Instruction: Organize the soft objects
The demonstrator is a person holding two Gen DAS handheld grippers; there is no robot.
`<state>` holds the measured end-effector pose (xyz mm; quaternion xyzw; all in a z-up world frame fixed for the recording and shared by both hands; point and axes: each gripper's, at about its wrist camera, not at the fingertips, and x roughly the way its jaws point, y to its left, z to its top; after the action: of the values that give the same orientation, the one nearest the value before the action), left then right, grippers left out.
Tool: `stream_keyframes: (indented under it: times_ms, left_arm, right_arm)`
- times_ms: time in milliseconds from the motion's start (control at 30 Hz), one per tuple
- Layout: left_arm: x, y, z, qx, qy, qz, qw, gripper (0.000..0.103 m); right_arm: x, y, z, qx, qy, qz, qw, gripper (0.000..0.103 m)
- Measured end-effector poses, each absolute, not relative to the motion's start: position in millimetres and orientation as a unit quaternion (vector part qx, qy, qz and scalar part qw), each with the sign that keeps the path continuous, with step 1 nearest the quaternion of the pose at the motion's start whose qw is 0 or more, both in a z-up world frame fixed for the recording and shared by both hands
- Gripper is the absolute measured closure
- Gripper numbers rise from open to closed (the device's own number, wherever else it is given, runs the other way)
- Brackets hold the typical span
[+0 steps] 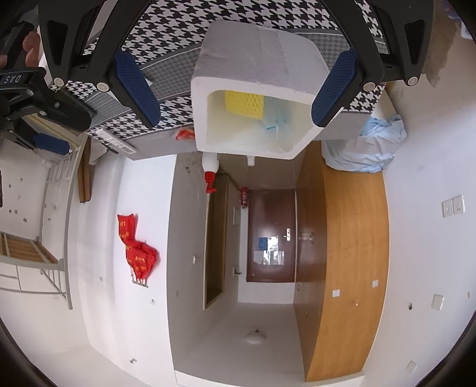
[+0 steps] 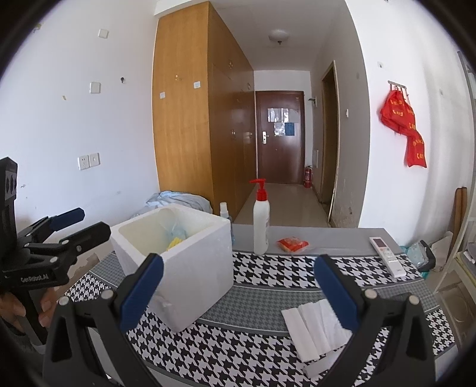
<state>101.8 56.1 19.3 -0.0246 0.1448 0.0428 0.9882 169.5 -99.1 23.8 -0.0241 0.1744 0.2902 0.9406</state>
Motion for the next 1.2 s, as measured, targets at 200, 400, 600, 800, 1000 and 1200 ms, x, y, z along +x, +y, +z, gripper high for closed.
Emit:
stream_keyframes:
  times_ms: [200, 400, 600, 800, 1000, 1200]
  left_arm:
    - [98, 52, 17, -0.021, 0.144, 0.040, 0.989, 0.001]
    - [96, 46, 14, -0.022, 0.147, 0.034, 0.988, 0.001]
    - [94, 44, 12, -0.023, 0.148, 0.030, 0.988, 0.001]
    - [92, 46, 8, -0.028, 0.152, 0.032, 0.988, 0.001]
    - [92, 43, 4, -0.027, 0.155, 0.032, 0.987, 0.001]
    - [92, 39, -4, -0.033, 0.159, 0.030, 0.986, 0.001]
  right_arm:
    - [167, -101, 22, -0.024, 0.173, 0.290, 0.941, 0.001]
    - [164, -105, 20, -0.022, 0.172, 0.288, 0.942, 0.001]
    - [162, -107, 18, -0.021, 0.176, 0.288, 0.941, 0.001]
    - [158, -109, 16, -0.023, 0.177, 0.288, 0.941, 0.001]
    - [156, -112, 14, -0.020, 0.179, 0.286, 0.941, 0.001]
    - [155, -117, 9, -0.017, 0.180, 0.285, 0.941, 0.001]
